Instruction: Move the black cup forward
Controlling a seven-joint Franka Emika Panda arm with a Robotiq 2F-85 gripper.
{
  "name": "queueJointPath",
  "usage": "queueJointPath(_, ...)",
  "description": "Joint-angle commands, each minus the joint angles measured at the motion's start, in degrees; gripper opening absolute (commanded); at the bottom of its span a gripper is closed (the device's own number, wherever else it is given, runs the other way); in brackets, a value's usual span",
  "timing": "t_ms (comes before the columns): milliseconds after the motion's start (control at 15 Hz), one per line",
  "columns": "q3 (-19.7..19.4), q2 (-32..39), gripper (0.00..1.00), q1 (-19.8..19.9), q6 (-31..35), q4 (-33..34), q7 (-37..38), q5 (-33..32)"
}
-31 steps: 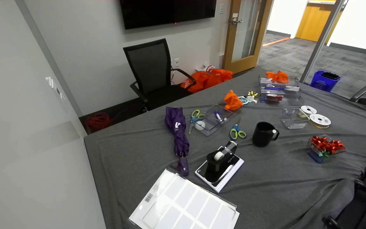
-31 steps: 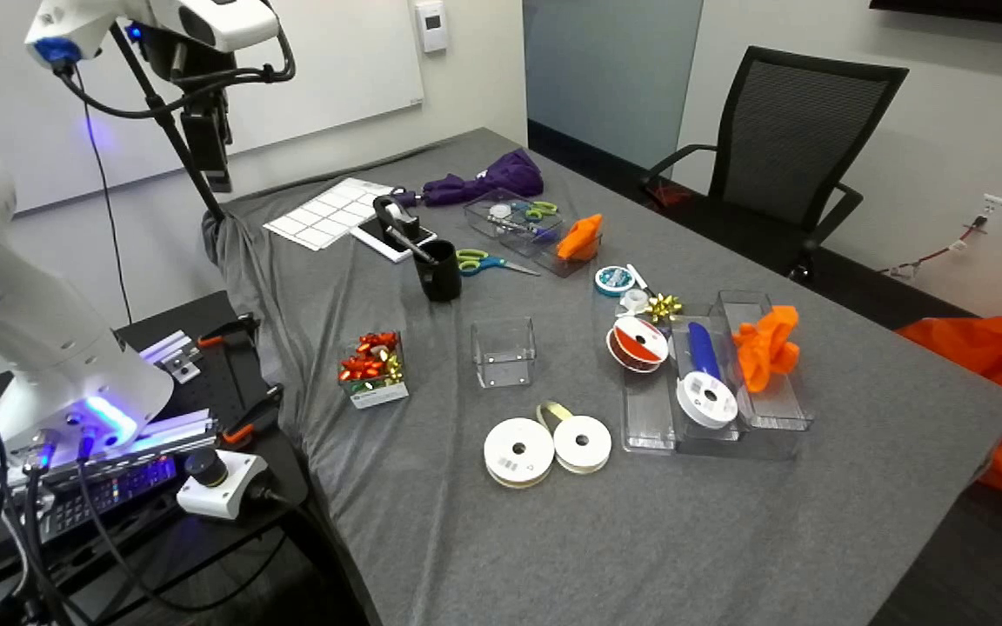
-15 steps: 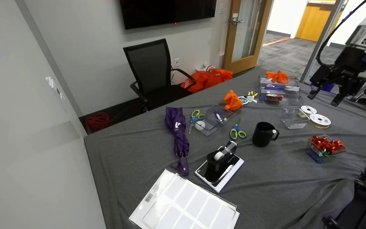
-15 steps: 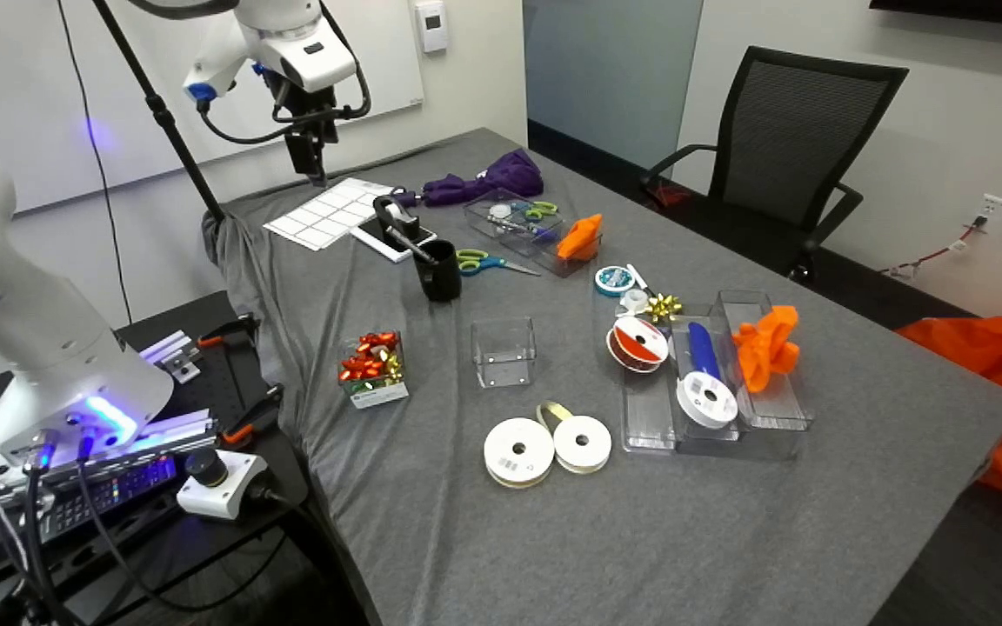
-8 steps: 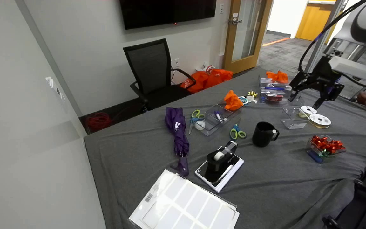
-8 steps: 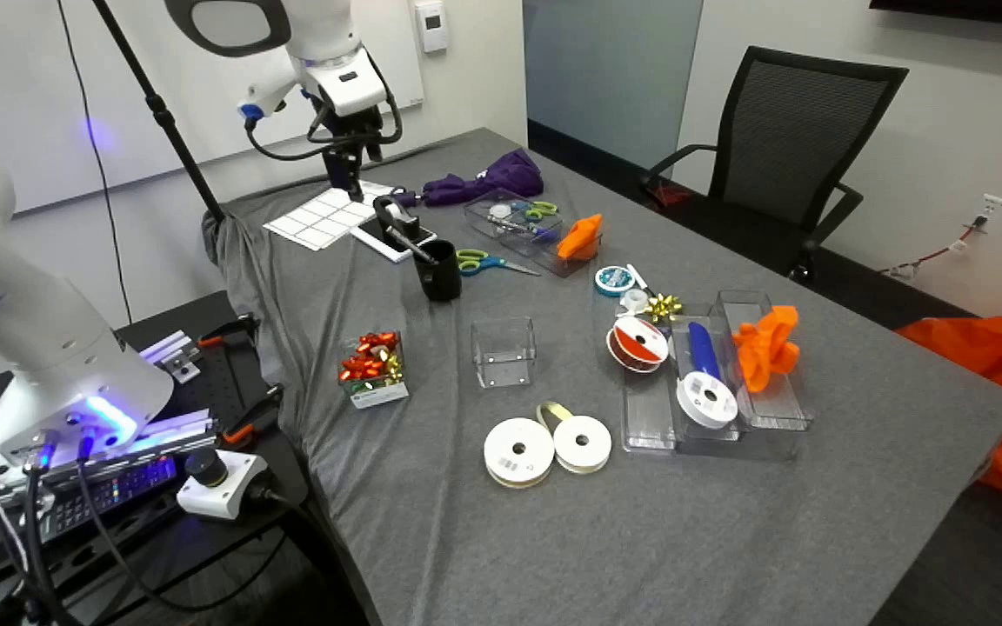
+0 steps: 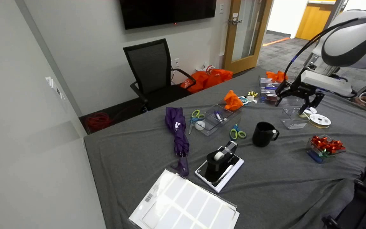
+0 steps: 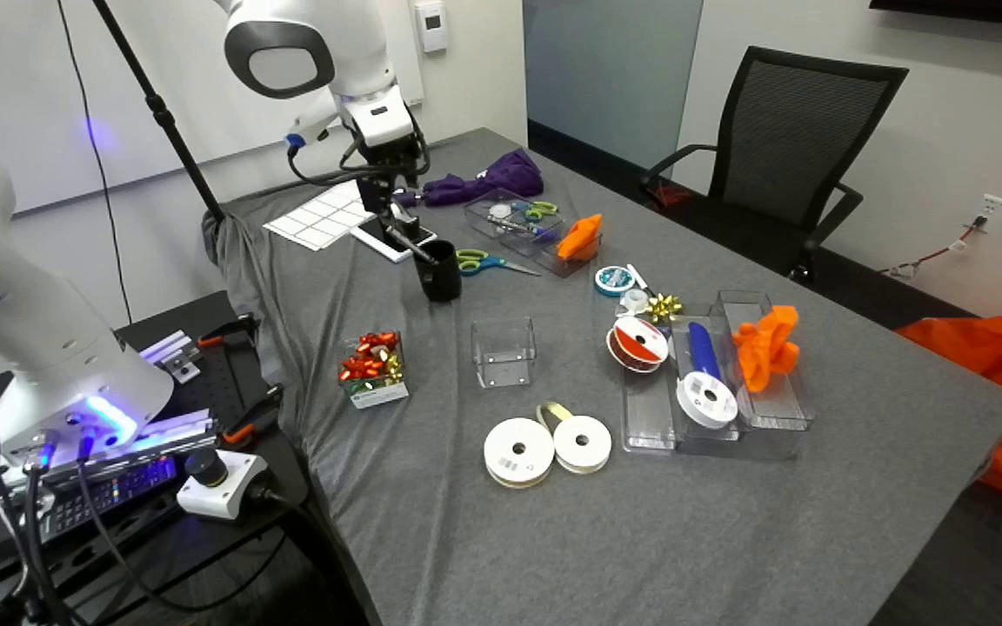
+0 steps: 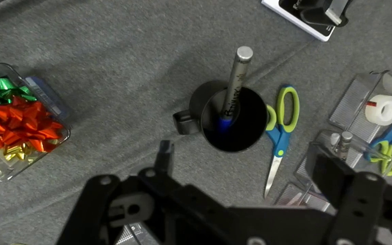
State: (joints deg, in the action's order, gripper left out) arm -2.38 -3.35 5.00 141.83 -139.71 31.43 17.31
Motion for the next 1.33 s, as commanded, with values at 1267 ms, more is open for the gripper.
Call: queueJointPath(1267,-2.0,16.01,1.0,-3.27,12.21,1.62,17.15,-12.86)
